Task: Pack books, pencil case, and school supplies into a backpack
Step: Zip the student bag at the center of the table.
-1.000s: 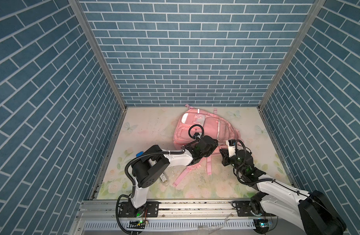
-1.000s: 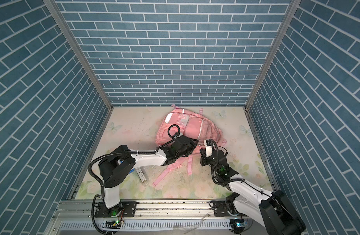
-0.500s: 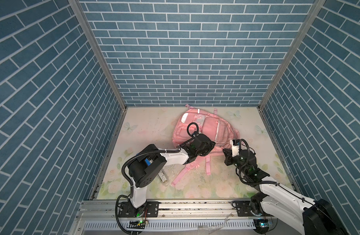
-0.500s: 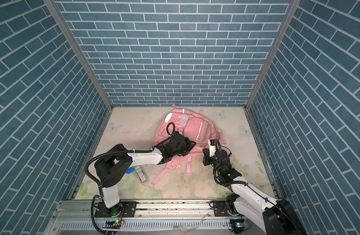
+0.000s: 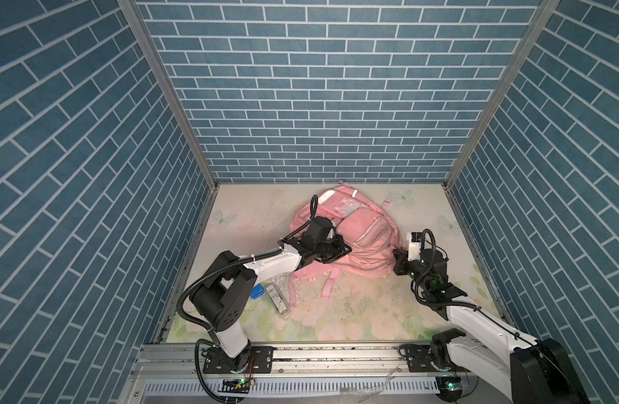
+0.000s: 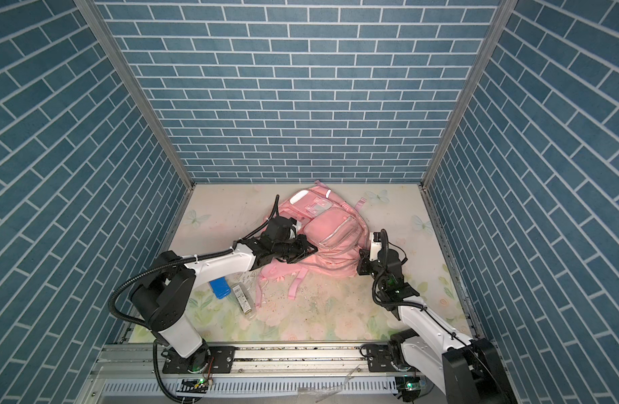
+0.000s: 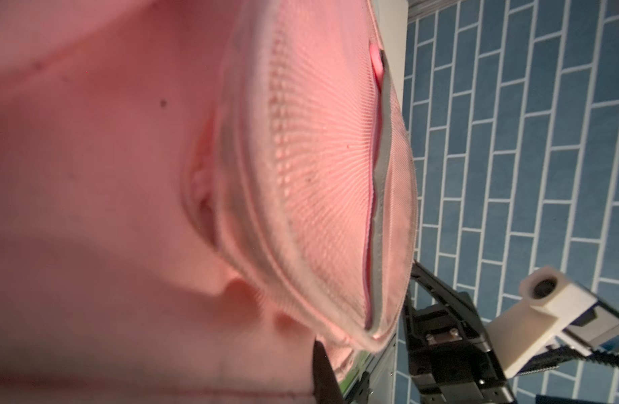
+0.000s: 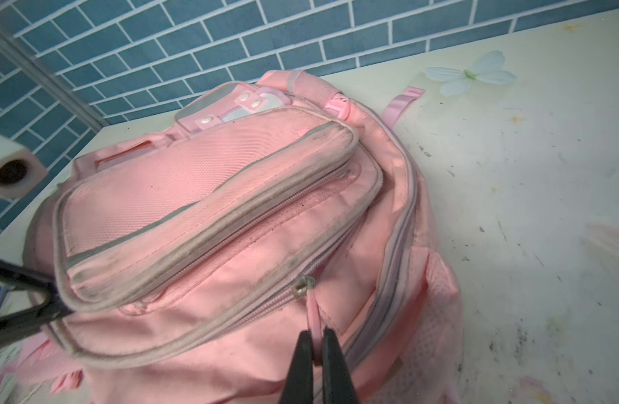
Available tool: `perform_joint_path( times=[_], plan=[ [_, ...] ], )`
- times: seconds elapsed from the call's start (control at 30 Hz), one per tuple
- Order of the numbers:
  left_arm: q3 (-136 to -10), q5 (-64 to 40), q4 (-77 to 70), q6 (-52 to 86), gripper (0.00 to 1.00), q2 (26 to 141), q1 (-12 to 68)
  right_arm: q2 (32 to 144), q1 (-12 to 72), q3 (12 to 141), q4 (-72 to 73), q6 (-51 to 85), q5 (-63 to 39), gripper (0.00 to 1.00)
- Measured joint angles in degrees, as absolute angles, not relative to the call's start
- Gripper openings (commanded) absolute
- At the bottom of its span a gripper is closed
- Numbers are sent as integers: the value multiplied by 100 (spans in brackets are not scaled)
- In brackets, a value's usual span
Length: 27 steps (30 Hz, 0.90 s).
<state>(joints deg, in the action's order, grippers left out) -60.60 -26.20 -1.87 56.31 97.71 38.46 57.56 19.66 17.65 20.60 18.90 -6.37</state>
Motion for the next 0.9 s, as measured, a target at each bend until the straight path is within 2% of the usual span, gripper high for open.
perform_joint_path(
  times=[0.13,0.3,0.37,0.43,0.47,0.53,0.6,0.7,0.8,0.9],
  plan=[
    [-6757,-2864,1024,4458,0,9900,3345,5872,2012,1767,2132,1658,-1369,0],
    [-7614,-3079,2134,3218,0,10344,2840,5883,2676,1767,2191,1605,-1363,0],
    [-7806,-3188,2357,2899,11,10530,2644,5972,2941,1767,2318,1625,-1295,0],
    [-7935,-3262,2484,2692,30,10683,2464,6178,3234,1828,2405,1627,-1160,0],
    [-7972,-3234,2486,2644,34,10728,2388,6281,3339,1887,2397,1625,-1083,0],
    [-7977,-3035,2333,2755,41,10735,2187,6563,3548,2130,2342,1621,-941,0],
    [-7767,-2845,1942,3074,45,10593,2049,6744,3653,2349,2272,1616,-834,0],
    [-6761,-2510,1247,3903,52,9837,2018,6836,3715,2517,2198,1616,-744,0],
    [-5708,-2064,718,4840,54,8779,2311,6825,3741,2523,2147,1616,-701,0],
    [-5166,-1566,189,5723,55,7983,2877,6799,3752,2521,2137,1614,-681,0]
  ],
)
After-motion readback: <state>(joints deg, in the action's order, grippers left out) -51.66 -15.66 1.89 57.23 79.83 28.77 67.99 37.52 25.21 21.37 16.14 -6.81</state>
